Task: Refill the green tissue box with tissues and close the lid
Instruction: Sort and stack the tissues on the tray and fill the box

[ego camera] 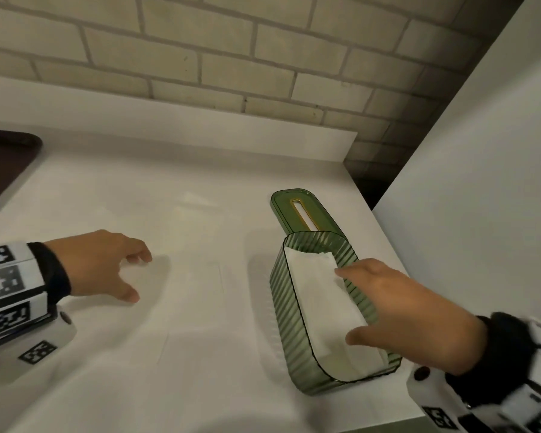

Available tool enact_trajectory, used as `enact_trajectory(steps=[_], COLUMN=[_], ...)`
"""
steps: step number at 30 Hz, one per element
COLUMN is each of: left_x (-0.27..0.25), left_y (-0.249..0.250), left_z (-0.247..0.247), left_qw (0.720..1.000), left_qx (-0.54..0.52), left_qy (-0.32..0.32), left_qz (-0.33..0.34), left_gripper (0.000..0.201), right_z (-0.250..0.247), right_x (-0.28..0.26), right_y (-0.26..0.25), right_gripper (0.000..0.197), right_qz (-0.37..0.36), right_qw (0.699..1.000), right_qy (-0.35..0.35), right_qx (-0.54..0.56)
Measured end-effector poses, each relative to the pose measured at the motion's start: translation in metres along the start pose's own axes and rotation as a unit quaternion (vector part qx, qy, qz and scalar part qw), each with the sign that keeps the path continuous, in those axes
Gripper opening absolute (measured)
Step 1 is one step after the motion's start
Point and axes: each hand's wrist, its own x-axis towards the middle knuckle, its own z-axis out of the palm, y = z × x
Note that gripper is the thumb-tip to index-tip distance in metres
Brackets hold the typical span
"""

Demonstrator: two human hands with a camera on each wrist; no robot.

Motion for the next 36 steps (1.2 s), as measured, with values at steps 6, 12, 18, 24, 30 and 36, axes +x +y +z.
enact_trajectory(steps=[6, 12, 18, 24, 30, 36], left_x=[-0.005, -0.007, -0.010, -0.022, -0.025, -0.021], left_y=[-0.017, -0.020, -0.027, -0.046, -0.047, -0.047], left_z=[0.027, 0.037, 0.040, 0.041, 0.046, 0.041], left_qw=[0.999, 0.998, 0.997, 0.995, 0.982, 0.979], left_qx=[-0.036, -0.036, -0.068, -0.093, -0.168, -0.189], left_qy=[-0.007, 0.028, 0.033, 0.042, 0.052, 0.039], left_qz=[0.015, 0.033, 0.035, -0.009, -0.066, -0.066], left_gripper=[0.095, 0.099, 0.099, 0.100, 0.088, 0.059], right_z=[0.029, 0.039, 0.039, 0.016, 0.012, 0.009], right_x=[0.035, 0.052, 0.053, 0.015, -0.012, 0.003], right_y=[-0.011, -0.022, -0.018, -0.017, -0.046, -0.118], right_gripper=[0.121, 0.132, 0.128, 0.102, 0.064, 0.023], right_qz=[-0.025, 0.026, 0.028, -0.002, -0.009, -0.117], right_qw=[0.993, 0.987, 0.994, 1.000, 0.974, 0.951], right_qy=[-0.114, -0.155, -0.105, 0.010, 0.128, 0.185], right_qx=[-0.007, -0.035, -0.026, 0.026, 0.189, 0.220])
